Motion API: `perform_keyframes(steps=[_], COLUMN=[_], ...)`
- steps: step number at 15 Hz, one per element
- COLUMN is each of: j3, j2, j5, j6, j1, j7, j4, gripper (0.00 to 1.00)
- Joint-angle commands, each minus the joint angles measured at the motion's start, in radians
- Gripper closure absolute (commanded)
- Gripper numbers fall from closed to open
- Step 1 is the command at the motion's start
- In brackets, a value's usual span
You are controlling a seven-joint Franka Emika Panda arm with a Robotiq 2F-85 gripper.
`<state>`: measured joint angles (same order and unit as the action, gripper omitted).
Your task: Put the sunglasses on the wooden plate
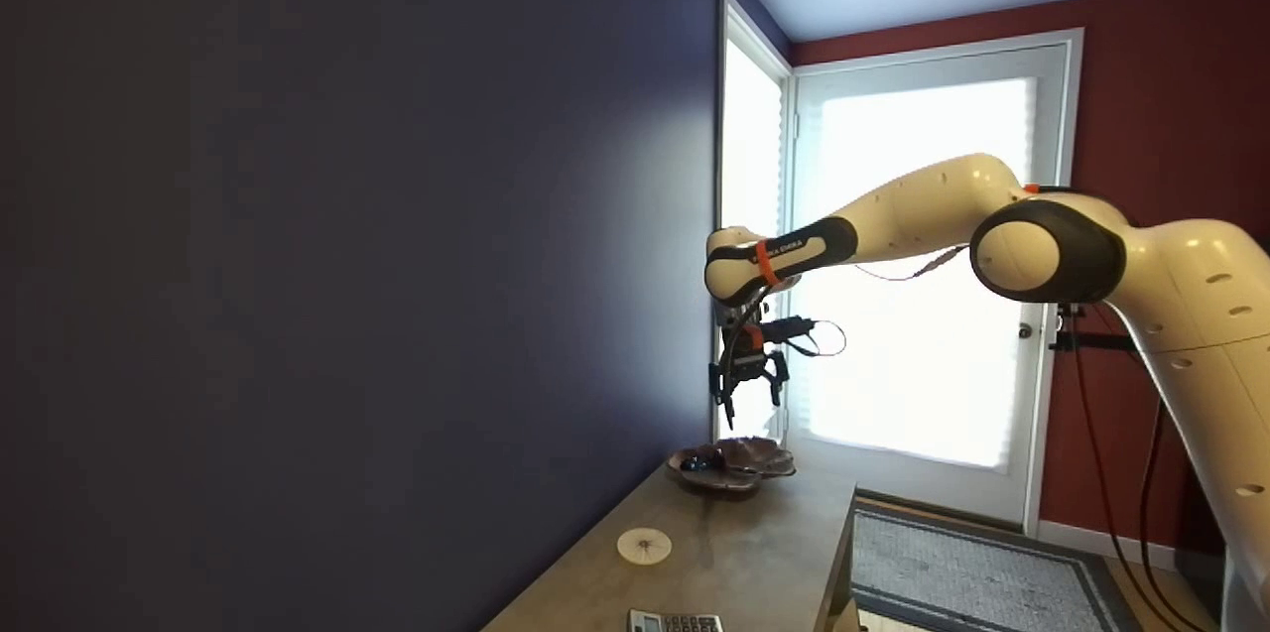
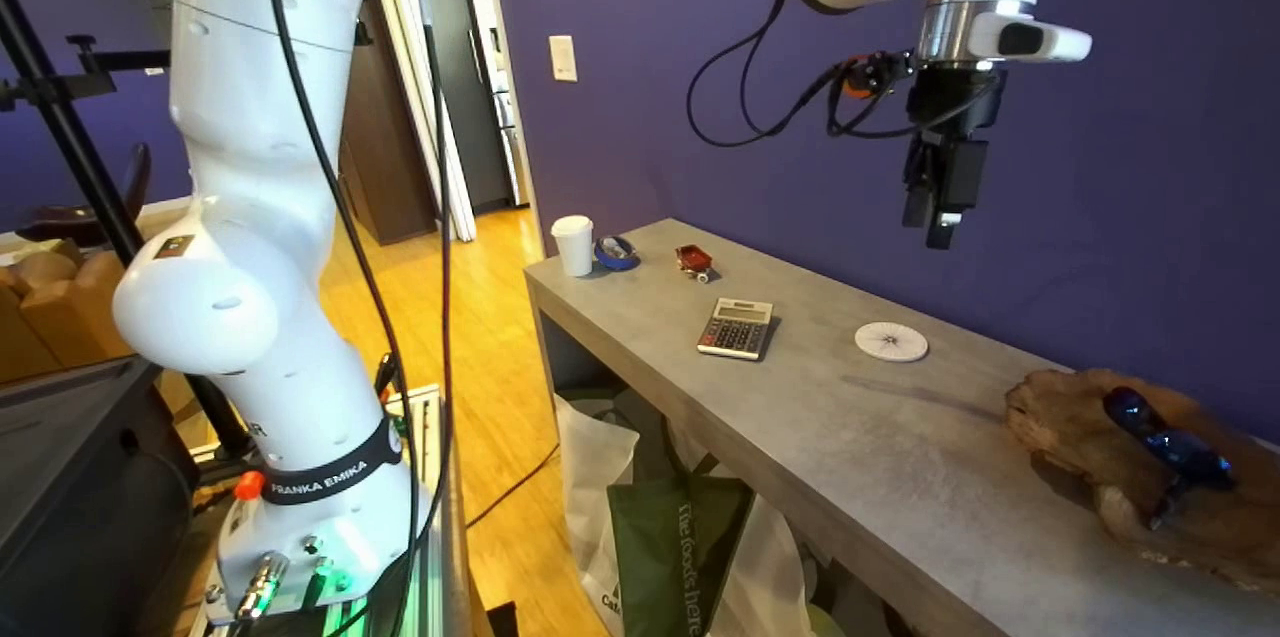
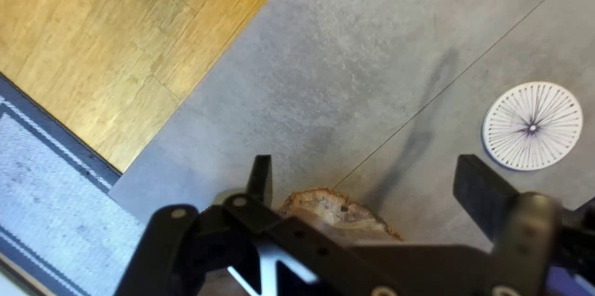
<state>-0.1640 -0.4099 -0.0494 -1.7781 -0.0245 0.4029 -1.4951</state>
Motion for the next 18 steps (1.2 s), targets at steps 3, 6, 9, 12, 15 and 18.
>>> perform_keyframes(steps=[3, 6, 9, 12, 15, 18], j3=[0.054, 0.080, 0.114, 0.127, 0.135, 0.134], j2=[0.260, 0.368, 0.482, 0.435, 0.492, 0.497], j5=[0.010, -0.023, -0.031, -0.012, -0.015, -0.017], j6=[-0.054, -0.090, -0.163, -0.142, -0.164, -0.169], j1=[-0.010, 0.002, 0.012, 0.003, 0.008, 0.008], j7=[-0.187, -0.275, -0.333, -0.324, -0.333, -0.336], j4=[-0.333, -0.477, -0.631, -0.582, -0.647, -0.651], gripper=[0.00, 0.00, 0.00, 0.00, 0.00, 0.00])
